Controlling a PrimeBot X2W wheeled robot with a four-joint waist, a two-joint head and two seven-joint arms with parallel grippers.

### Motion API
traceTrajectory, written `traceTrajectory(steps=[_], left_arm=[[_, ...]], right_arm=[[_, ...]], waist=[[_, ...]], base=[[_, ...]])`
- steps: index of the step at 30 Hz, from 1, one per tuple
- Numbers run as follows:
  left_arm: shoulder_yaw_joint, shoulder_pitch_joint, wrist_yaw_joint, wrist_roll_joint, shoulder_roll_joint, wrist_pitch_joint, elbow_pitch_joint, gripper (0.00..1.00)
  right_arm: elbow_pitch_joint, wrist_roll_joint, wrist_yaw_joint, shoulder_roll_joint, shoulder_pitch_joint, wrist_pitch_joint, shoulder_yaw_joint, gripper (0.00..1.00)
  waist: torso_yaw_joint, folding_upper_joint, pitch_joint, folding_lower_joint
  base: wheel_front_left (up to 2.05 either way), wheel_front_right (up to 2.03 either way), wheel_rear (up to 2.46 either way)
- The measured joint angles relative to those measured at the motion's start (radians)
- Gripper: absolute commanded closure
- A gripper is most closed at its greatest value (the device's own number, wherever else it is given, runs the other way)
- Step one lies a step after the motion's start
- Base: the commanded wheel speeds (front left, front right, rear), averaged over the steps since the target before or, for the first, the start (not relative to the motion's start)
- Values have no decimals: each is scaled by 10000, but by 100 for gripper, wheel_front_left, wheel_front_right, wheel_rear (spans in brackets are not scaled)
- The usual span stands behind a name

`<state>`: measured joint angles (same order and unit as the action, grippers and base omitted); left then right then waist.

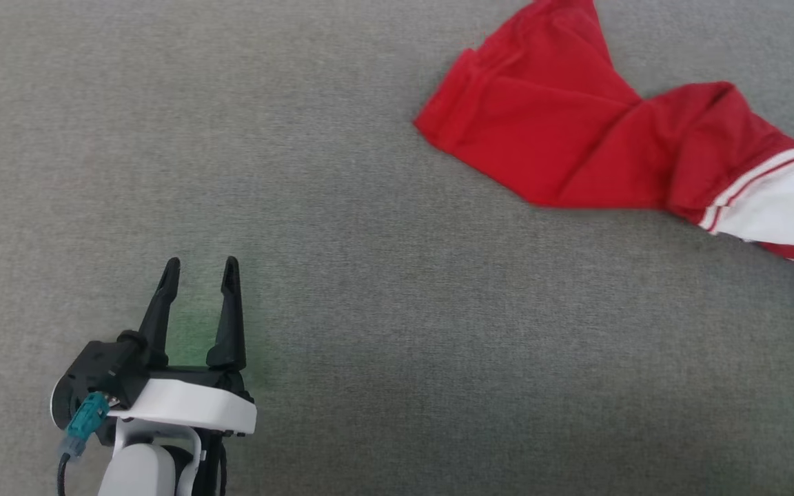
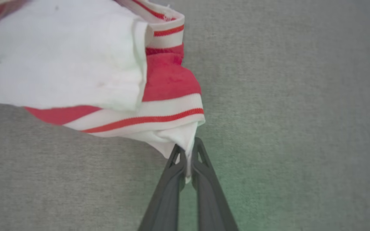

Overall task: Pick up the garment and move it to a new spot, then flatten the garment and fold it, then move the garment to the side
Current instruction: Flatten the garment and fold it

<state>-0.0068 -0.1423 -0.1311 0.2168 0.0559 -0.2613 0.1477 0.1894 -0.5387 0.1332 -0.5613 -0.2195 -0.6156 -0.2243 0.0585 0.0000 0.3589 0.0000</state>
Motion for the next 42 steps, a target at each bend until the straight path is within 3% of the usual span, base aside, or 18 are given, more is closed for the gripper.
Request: traceTrajectory(steps=[7,8,9,10,13,18,24,25,29,34,42], left_arm=[[-535,-288,0,0,447,0,-151,0],[-646,-362,2,0,535,0,-157,0],[-780,-450,0,10,639,0,-190,0],[-938,-566,0,59,744,0,-205,0],[-1927,-1022,0,477,1210,-2,-125,0],[-4617,-2703,-6,1528,2777,31,219,0],[-7835,-5730,-2,4255,3910,2151,150,0],[-7835,-5730,-2,4255,3910,2151,150,0],[-9357,-7387,-6,6535,3916,4149,349,0],[-10374,-8900,-6,8732,3563,6031,1273,0],[-11189,-10204,-6,9869,3173,7848,3919,0]], right_arm=[[157,376,-17,642,72,479,-284,100],[194,389,-17,763,29,644,-261,87],[230,481,-19,880,-5,890,-238,49],[318,677,-19,984,-48,1210,-259,0],[499,1053,-23,1319,-152,2197,-397,0],[573,1455,-23,2002,37,3950,-523,0],[464,1563,-25,2840,-127,5942,-560,0],[464,1563,-25,2840,-127,5942,-560,0],[489,1584,-23,3382,-320,6610,-244,0],[671,1425,-23,3735,-477,6997,370,0],[1087,1154,-25,4036,-752,7520,1055,0]], waist=[[-344,0,181,0],[-405,0,187,0],[-469,0,191,0],[-537,0,192,0],[-741,0,156,0],[-1163,0,66,0],[-1985,0,41,0],[-1985,0,41,0],[-2695,0,86,0],[-3622,0,275,0],[-4907,0,804,0]], base=[[0,0,0],[0,0,0],[0,0,0],[0,0,0],[0,0,0],[0,0,0],[0,0,0],[0,0,0],[0,0,0],[0,0,0],[0,0,0]])
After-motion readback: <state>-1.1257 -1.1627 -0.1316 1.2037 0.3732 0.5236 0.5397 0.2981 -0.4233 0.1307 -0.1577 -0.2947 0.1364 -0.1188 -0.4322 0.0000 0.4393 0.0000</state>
